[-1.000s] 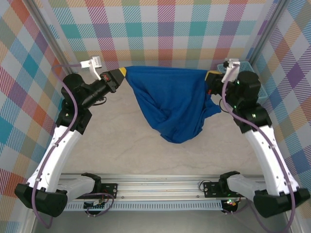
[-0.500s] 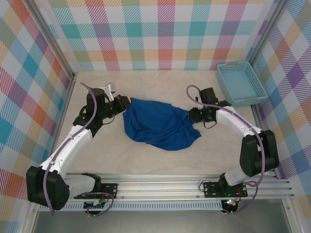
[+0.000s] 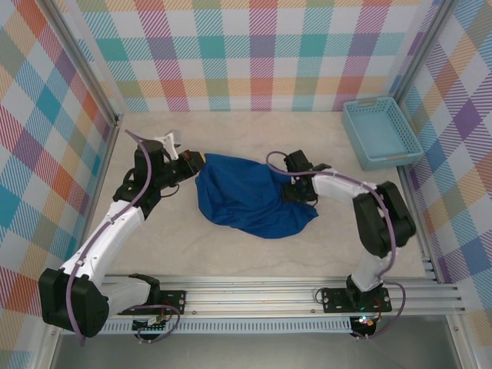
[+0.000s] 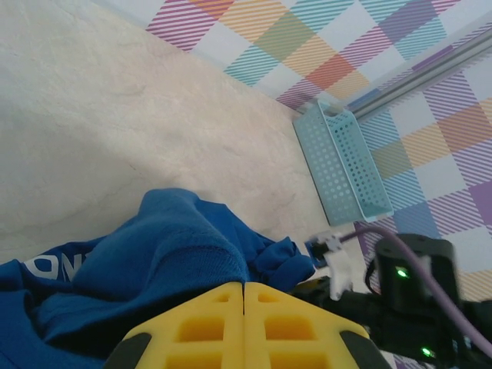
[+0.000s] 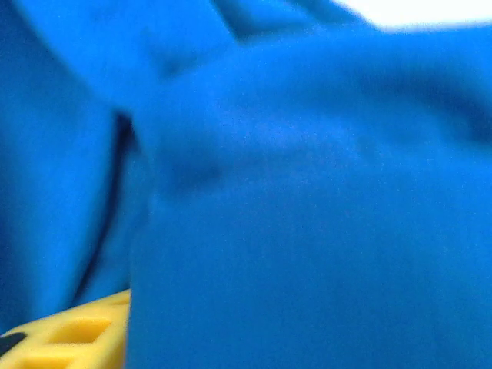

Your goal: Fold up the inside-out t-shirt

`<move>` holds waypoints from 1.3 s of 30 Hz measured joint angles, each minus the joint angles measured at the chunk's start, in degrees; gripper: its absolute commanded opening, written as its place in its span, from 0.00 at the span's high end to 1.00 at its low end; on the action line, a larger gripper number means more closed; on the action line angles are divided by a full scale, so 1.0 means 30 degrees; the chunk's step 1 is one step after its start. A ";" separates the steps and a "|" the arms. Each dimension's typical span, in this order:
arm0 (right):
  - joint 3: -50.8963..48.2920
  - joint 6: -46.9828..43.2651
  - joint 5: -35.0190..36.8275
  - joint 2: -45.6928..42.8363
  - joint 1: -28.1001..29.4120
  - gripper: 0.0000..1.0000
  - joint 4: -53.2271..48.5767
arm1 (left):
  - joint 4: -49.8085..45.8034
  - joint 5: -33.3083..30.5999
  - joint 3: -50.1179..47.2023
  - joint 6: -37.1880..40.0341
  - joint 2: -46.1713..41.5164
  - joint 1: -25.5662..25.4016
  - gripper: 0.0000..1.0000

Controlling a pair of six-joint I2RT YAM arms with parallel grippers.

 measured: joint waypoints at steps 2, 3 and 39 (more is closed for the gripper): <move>0.0903 -0.0073 0.0648 0.0772 -0.0393 0.76 0.0051 | -0.0357 -0.0146 0.0000 -0.0007 -0.0270 0.0270 1.00; 0.1122 -0.0168 0.0860 0.0794 -0.0780 0.81 0.0095 | -0.0532 -0.0189 0.0015 -0.0015 -0.0444 0.0488 1.00; -0.0211 -0.0342 -0.2834 -0.4575 -0.7606 0.45 -0.1428 | -0.2324 0.1384 0.1158 -0.1603 -0.2739 0.4911 1.00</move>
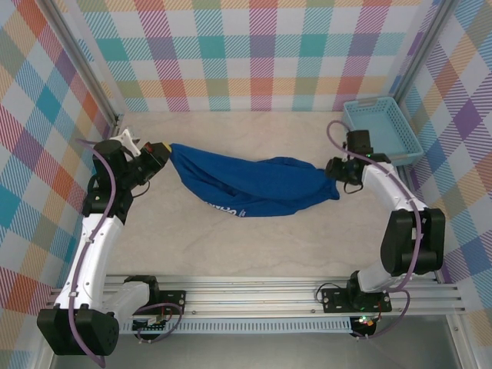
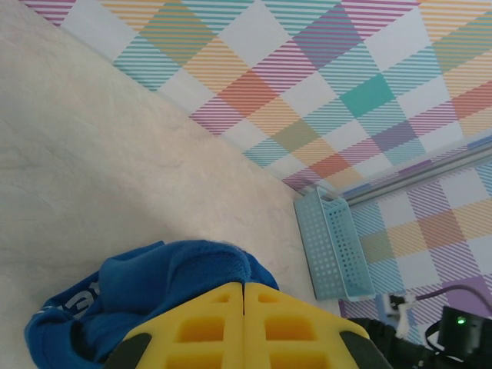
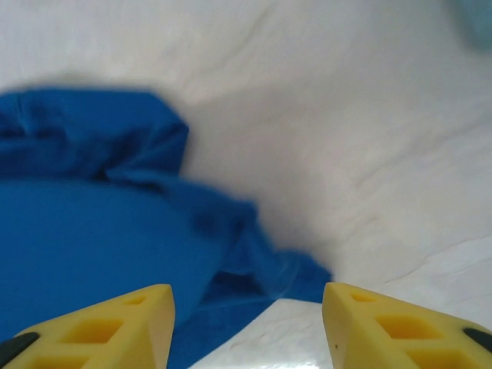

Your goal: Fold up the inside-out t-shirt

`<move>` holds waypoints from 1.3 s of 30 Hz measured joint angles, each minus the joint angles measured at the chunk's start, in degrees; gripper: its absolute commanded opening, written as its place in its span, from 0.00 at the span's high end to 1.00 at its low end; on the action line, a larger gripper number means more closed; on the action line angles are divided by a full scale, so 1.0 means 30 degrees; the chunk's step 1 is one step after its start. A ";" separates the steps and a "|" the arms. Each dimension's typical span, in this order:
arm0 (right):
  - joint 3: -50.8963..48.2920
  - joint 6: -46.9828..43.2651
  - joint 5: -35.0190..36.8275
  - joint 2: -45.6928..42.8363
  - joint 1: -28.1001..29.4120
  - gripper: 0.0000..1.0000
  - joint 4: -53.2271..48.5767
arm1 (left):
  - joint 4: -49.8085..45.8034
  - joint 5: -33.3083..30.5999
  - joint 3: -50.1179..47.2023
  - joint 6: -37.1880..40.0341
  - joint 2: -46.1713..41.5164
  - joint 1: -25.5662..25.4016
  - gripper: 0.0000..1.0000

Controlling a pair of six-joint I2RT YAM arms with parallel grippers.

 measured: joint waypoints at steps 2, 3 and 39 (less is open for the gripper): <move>-0.0379 0.0066 -0.0379 0.0525 0.0379 0.44 0.0036 | -0.0007 0.0000 -0.0029 0.0000 0.0000 0.0000 1.00; -0.0474 0.0066 -0.0444 0.0845 0.0495 0.44 0.0066 | 0.0000 -0.0007 -0.0029 0.0007 0.0000 0.0000 1.00; 0.1319 -0.0794 0.1443 0.2404 -0.1982 1.00 -0.0561 | -0.1719 -0.0984 0.0357 0.0160 -0.0080 0.0386 1.00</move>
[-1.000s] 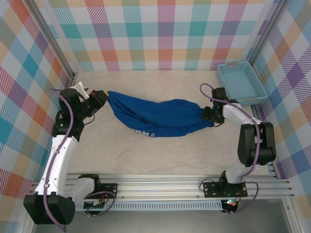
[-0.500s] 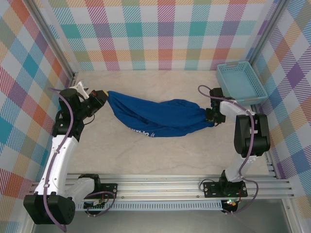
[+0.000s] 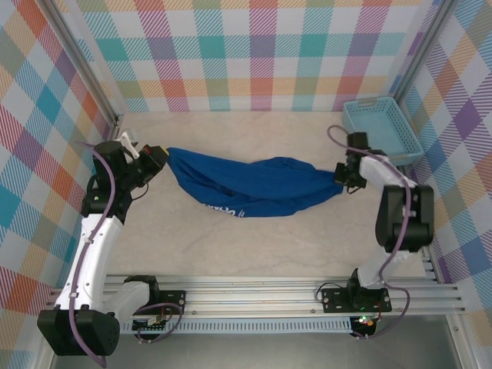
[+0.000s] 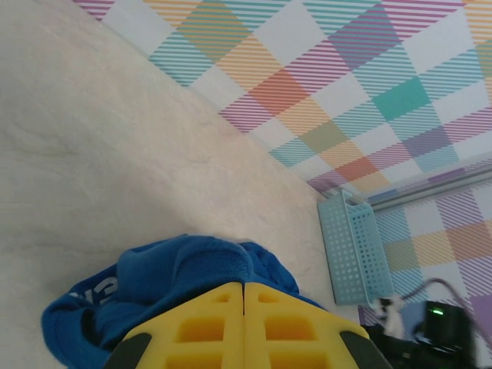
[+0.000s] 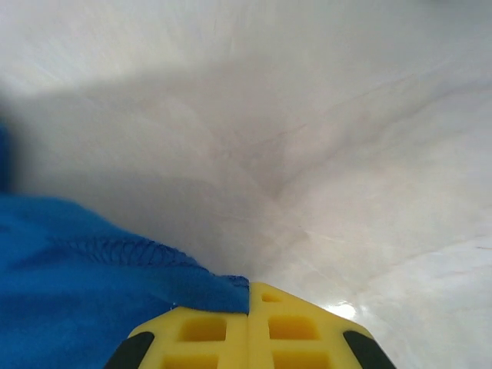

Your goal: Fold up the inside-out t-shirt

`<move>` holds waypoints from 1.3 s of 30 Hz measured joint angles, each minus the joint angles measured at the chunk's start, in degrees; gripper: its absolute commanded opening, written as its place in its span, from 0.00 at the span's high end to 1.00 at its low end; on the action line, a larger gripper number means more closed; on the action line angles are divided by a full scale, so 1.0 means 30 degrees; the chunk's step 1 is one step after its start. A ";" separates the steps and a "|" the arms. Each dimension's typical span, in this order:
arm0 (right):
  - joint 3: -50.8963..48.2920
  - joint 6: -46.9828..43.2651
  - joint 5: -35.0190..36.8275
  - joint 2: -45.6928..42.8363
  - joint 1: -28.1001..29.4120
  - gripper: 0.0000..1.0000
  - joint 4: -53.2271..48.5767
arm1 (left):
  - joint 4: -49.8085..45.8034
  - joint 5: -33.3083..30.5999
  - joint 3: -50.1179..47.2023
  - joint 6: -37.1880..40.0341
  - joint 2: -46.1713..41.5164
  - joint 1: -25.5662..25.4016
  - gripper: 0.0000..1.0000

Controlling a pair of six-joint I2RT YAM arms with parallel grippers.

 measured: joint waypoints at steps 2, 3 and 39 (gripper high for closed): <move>-0.0051 0.0306 -0.1173 -0.2696 -0.1107 1.00 0.0080 | -0.0597 0.0051 0.0619 0.0000 -0.0007 0.0430 1.00; -0.0015 0.0437 -0.1668 -0.4000 -0.1581 1.00 0.0168 | -0.0750 0.0138 0.0925 0.0000 -0.0015 0.0634 1.00; 0.6499 -0.0408 -0.1865 -0.0969 0.0284 0.59 -0.1749 | -0.1537 0.4240 -0.3082 0.0823 0.0415 0.1610 1.00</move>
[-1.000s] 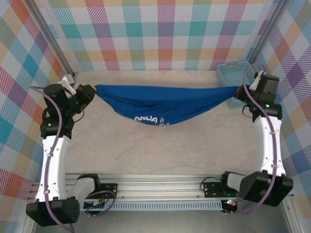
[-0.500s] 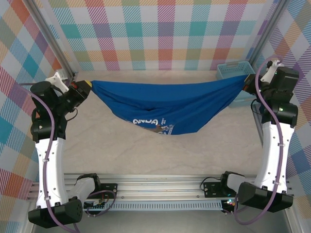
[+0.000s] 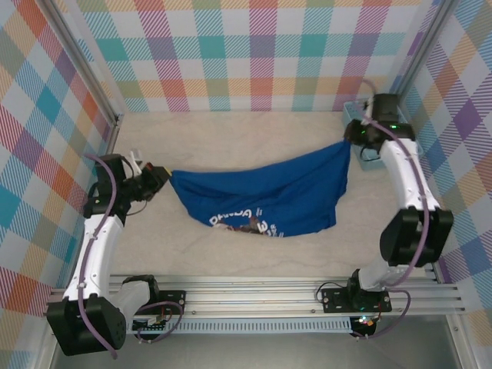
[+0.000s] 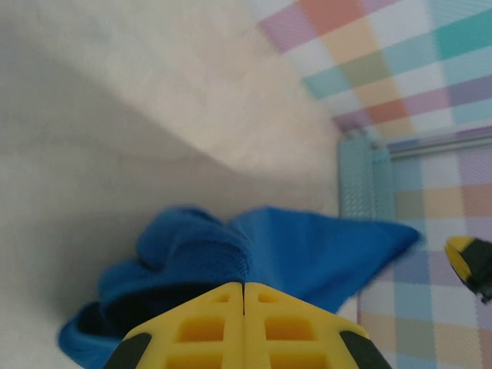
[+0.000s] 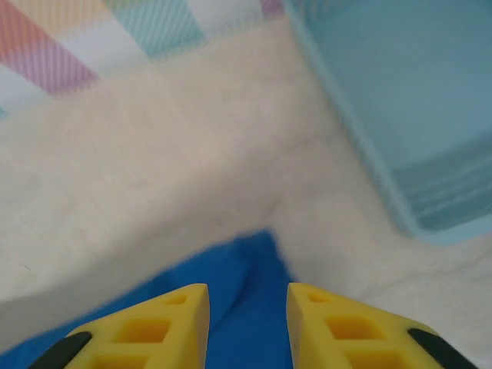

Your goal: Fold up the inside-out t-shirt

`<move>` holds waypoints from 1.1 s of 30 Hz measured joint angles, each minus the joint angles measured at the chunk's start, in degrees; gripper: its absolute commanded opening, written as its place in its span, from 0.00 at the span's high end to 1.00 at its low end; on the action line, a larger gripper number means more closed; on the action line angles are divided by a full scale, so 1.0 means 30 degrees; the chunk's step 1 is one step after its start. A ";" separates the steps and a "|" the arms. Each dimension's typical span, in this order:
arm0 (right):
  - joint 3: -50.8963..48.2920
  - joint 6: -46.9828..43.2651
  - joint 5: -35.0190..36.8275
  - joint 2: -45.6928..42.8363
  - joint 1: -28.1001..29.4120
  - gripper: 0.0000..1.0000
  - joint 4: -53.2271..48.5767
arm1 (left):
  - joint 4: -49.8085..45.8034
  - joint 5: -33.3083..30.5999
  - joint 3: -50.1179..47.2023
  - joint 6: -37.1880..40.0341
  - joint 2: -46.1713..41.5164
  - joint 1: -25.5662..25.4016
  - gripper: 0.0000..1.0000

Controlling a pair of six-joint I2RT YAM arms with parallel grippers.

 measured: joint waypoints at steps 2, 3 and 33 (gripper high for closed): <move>-0.1676 -0.0313 0.0765 -0.0022 0.1137 0.54 0.0175 | 0.0087 -0.0117 -0.0823 -0.0007 0.0131 -0.0423 1.00; -0.2659 -0.0488 0.0874 -0.0342 0.1829 0.51 0.0437 | 0.0138 -0.0138 -0.1129 -0.0007 0.0168 -0.0583 1.00; -0.2907 -0.8852 -0.2790 0.6156 1.5467 0.22 1.2196 | 0.0299 -0.0262 0.1122 0.0102 -0.0131 -0.0780 1.00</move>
